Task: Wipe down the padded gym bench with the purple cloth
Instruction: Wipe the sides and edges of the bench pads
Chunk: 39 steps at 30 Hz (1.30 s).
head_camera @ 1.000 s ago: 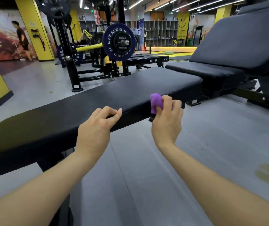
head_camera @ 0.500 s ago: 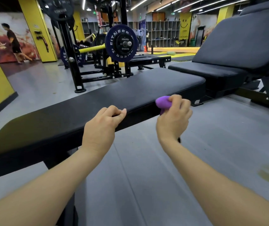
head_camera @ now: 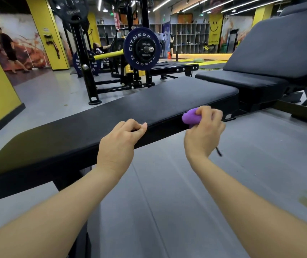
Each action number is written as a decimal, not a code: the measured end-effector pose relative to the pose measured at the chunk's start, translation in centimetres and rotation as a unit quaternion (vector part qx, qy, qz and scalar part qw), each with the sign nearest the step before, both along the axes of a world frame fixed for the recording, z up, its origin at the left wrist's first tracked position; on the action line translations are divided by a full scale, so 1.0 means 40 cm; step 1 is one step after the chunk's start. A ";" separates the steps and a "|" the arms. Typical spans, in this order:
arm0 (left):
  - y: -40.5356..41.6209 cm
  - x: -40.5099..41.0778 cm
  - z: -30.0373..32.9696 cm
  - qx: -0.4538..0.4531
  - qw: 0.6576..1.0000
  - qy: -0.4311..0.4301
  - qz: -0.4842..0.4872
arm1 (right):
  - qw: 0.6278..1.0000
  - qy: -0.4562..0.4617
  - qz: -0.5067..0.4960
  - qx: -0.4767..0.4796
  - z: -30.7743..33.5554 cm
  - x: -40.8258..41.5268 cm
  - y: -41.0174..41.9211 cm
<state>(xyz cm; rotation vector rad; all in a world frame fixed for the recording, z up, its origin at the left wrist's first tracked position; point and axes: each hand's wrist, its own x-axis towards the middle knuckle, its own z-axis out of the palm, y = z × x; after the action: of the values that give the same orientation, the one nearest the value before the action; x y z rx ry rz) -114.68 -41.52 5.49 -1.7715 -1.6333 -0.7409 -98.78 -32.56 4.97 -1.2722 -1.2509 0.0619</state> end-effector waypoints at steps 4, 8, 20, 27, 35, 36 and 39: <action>-0.001 0.001 0.001 -0.004 1.000 -0.008 -0.002 | 0.999 0.004 0.037 0.039 -0.016 -0.068 -0.044; -0.010 0.003 0.001 -0.014 0.999 -0.037 -0.026 | 0.975 -0.163 0.121 0.092 -0.080 -0.135 -0.115; -0.092 -0.076 -0.031 -0.026 0.999 -0.010 0.019 | 0.998 0.017 0.062 0.028 -0.026 -0.121 -0.100; -0.149 -0.119 -0.052 -0.012 0.997 -0.034 0.063 | 0.985 -0.086 0.141 0.040 -0.033 -0.152 -0.160; -0.207 -0.176 -0.072 0.008 0.991 -0.107 0.085 | 0.995 0.069 0.041 -0.061 -0.001 -0.214 -0.183; -0.211 -0.180 -0.077 0.011 0.990 -0.115 0.085 | 0.996 0.042 0.064 -0.046 -0.018 -0.252 -0.213; -0.209 -0.174 -0.083 0.021 0.985 -0.151 0.080 | 0.985 -0.094 0.143 0.017 -0.070 -0.333 -0.295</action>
<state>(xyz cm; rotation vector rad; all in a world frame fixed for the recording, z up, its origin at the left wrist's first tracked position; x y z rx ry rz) -121.64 -49.86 2.18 -1.5328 -1.9167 -0.9977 -112.11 -44.35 2.18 -1.0787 -1.5865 0.1289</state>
